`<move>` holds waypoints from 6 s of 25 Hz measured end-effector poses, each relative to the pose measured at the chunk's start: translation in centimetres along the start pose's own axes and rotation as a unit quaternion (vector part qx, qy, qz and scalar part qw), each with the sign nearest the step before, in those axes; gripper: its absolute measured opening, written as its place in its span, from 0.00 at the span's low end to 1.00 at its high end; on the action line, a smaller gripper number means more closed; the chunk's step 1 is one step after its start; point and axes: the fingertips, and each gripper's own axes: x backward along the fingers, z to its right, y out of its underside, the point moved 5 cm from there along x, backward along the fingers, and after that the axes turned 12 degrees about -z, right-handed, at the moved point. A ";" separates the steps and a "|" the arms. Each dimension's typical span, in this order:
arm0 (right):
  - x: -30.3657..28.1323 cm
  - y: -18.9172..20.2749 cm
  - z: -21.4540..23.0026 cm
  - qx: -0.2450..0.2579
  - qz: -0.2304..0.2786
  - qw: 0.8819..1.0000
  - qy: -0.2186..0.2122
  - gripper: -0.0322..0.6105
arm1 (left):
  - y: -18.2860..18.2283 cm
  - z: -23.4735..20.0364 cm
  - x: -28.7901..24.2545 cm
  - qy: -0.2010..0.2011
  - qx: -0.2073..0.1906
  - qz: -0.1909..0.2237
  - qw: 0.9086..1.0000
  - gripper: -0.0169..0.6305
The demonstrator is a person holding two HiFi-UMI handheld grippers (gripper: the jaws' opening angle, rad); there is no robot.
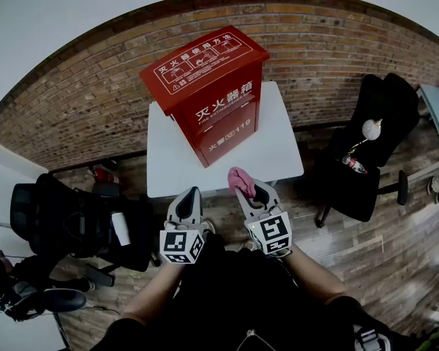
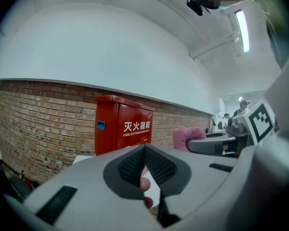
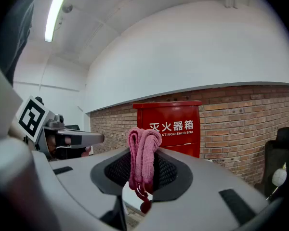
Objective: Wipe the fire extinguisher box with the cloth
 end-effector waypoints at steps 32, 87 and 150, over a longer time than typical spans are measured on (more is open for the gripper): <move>-17.6 -13.7 -3.2 0.093 0.056 0.993 0.048 0.22 | -2.5 -17.8 -8.3 0.060 0.010 -0.050 0.997 0.07; -17.0 -13.8 9.3 0.134 0.086 0.984 -0.076 0.22 | -0.5 -10.2 -8.2 -0.170 0.095 -0.004 0.981 0.07; -17.0 -11.1 28.4 0.096 0.060 0.990 0.088 0.22 | 1.4 -6.8 -8.5 -0.192 0.097 -0.031 0.976 0.07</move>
